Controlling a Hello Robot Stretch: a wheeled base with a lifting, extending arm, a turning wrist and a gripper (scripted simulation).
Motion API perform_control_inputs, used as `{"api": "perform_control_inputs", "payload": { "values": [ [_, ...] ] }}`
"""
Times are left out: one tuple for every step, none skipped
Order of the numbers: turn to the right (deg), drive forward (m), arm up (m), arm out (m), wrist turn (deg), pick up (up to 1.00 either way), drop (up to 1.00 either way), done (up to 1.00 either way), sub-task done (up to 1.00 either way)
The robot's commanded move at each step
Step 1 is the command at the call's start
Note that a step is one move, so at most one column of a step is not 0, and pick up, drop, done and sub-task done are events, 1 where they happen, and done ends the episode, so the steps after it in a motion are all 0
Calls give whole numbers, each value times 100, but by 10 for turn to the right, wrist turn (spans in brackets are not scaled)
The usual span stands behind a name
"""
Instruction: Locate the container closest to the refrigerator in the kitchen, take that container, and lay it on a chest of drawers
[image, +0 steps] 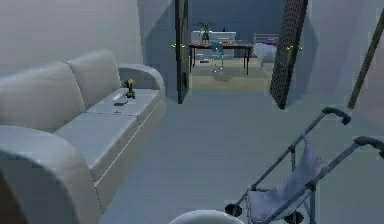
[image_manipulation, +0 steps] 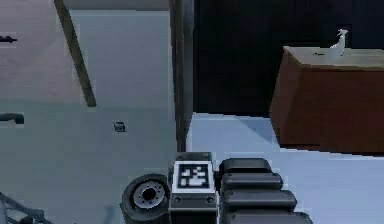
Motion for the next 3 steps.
{"api": "perform_control_inputs", "payload": {
  "values": [
    [0,40,0,0,0,0,0,0,0],
    [0,35,0,0,0,0,0,0,0],
    [90,0,0,0,0,0,0,0,0]
  ]
}}
